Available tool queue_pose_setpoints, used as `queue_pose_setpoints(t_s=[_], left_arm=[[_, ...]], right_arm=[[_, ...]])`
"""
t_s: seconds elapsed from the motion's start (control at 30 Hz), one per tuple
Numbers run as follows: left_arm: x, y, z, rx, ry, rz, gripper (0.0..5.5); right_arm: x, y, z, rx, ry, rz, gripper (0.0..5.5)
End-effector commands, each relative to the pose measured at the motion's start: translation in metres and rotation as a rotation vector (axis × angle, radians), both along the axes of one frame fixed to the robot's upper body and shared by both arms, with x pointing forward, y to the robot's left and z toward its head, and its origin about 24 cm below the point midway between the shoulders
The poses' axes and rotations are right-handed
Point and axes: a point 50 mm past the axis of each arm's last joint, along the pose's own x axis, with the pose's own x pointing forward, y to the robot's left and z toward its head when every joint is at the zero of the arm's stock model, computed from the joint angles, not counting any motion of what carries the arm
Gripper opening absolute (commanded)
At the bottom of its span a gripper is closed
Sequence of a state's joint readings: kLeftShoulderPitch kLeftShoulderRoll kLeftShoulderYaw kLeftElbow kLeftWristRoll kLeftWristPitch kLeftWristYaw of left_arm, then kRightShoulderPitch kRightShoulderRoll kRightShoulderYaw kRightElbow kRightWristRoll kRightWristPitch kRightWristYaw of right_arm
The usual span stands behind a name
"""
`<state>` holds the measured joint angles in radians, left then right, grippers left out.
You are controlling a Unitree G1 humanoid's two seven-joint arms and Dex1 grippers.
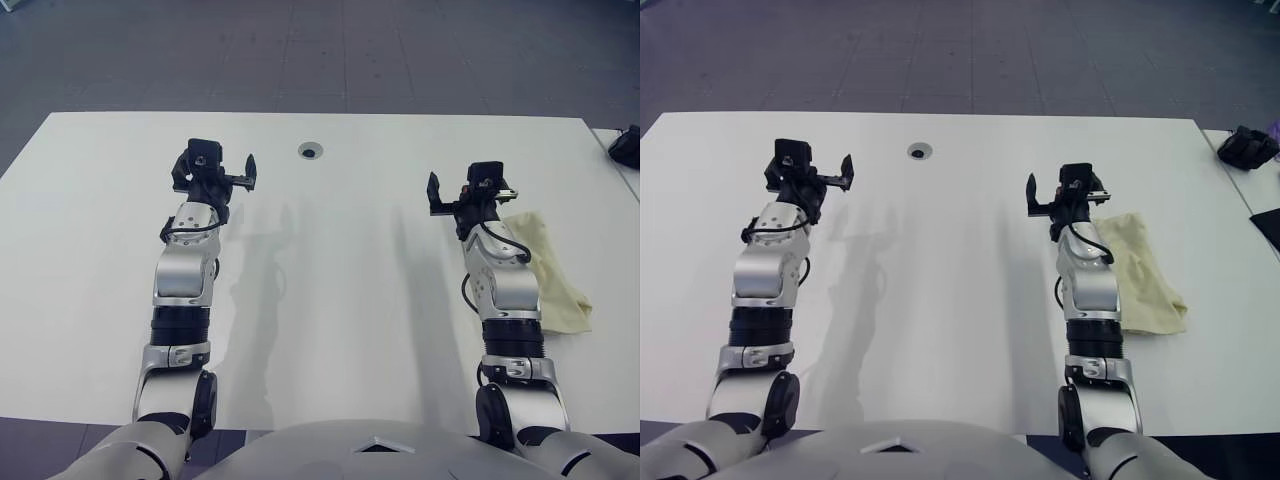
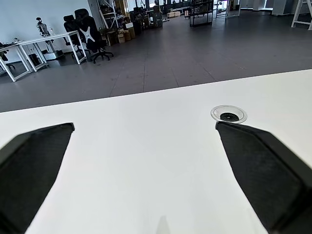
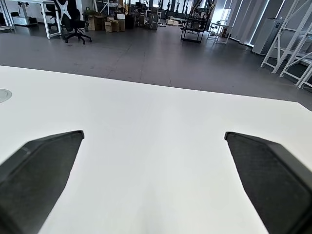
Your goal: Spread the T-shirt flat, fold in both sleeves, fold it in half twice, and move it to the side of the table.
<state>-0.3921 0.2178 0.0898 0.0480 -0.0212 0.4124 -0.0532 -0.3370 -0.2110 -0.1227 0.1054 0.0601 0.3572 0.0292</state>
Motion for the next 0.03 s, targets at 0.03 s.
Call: queue_pose_setpoints(t_s=[0.03], left_arm=[[-0.0010,0.0011,-0.0026,0.019,0.008,0.003,5.40]], right_arm=[[0.0020,0.0016,0.0010,-0.005,0.003,0.009,5.37]])
